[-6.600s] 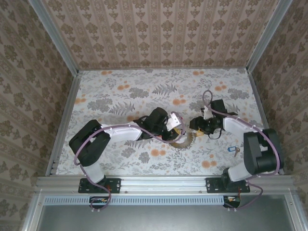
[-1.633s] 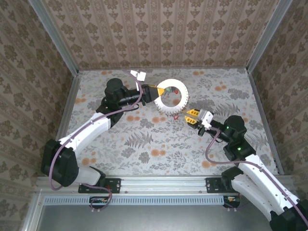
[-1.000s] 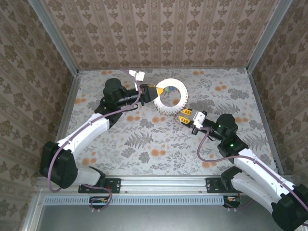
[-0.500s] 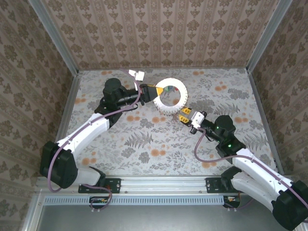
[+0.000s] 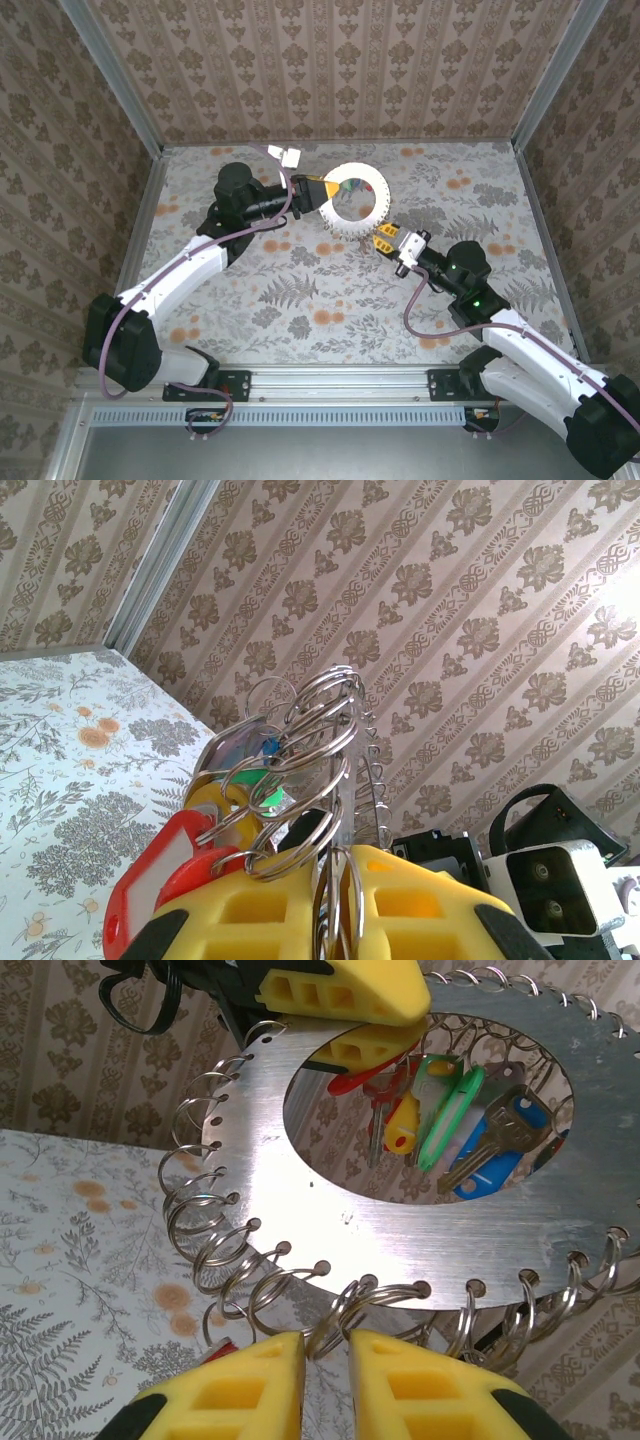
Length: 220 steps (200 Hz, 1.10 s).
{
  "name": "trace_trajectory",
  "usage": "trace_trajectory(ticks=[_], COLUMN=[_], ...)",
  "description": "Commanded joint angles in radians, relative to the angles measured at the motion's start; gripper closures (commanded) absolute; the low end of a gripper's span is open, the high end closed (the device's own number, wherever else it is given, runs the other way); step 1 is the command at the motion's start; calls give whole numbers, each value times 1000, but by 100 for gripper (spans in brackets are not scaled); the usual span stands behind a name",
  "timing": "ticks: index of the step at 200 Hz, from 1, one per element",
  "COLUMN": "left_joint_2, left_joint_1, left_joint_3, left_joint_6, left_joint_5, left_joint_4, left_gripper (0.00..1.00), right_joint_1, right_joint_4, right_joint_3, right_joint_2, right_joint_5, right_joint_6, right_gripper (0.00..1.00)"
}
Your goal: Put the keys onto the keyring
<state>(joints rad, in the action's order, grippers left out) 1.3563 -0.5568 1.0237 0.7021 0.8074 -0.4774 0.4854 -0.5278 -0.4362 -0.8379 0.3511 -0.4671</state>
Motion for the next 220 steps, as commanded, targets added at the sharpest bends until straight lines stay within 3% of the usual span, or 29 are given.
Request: trace_trajectory(ticks=[1,39,86,171,220], left_joint_2=[-35,-34,-35,-29,-26], left_joint_1=[-8,-8,-8,-9,-11], left_joint_3=[49,48,47,50,53], left_joint_6=[0,2,3,3,3], left_joint_5=[-5,-7,-18,-21,-24], left_joint_4=[-62,-62,-62,-57,-57], left_gripper=[100,100,100,100,100], right_joint_1=[9,12,25,51,51], right_joint_4=[-31,-37,-38,-129,-132], right_joint_3=[12,16,25,42,22], right_joint_2=[3,4,14,8,-19], right_joint_5=[26,10,-2,-143,-128], right_joint_6=[17,21,31,30,27], right_gripper=[80,85,84,77,76])
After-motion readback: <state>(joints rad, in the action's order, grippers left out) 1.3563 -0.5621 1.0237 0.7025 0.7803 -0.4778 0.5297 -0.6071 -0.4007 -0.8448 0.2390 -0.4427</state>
